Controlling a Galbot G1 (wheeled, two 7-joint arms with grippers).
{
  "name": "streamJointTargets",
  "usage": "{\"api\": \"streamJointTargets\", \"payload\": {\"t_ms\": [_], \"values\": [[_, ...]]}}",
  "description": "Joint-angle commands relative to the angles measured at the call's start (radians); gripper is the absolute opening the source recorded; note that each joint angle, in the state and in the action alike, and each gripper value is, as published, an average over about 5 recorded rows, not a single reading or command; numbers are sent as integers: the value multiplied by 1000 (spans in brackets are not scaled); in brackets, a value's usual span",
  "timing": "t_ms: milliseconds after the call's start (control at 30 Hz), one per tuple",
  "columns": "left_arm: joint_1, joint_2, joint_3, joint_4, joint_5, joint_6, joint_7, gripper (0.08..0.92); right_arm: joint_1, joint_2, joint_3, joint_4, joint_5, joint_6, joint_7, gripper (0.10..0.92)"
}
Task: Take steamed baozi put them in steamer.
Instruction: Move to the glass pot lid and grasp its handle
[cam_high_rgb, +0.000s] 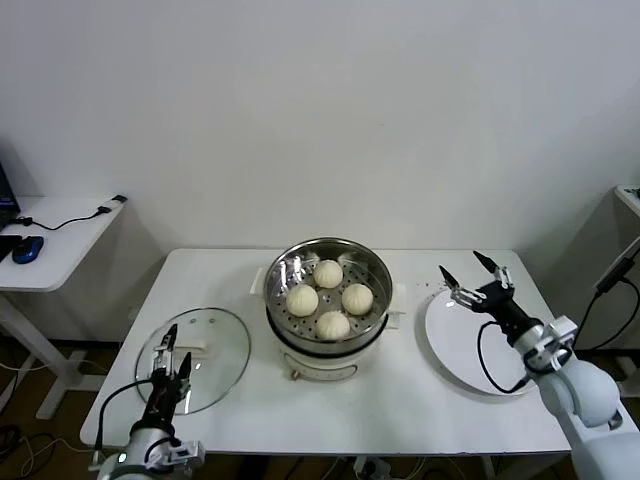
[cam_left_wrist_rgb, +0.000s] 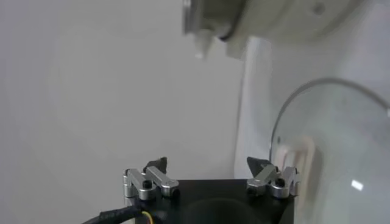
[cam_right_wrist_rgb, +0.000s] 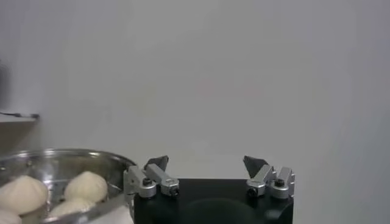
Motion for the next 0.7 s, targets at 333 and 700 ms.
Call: {"api": "streamJointTargets", "payload": {"t_ms": [333, 700], "values": [[-245, 37, 21, 411, 321, -25, -90, 823, -167, 118, 142, 8, -105, 16, 32, 823], [-349, 32, 20, 528, 246, 13, -184, 823, -173, 126, 161, -12, -115, 27, 28, 823]]}}
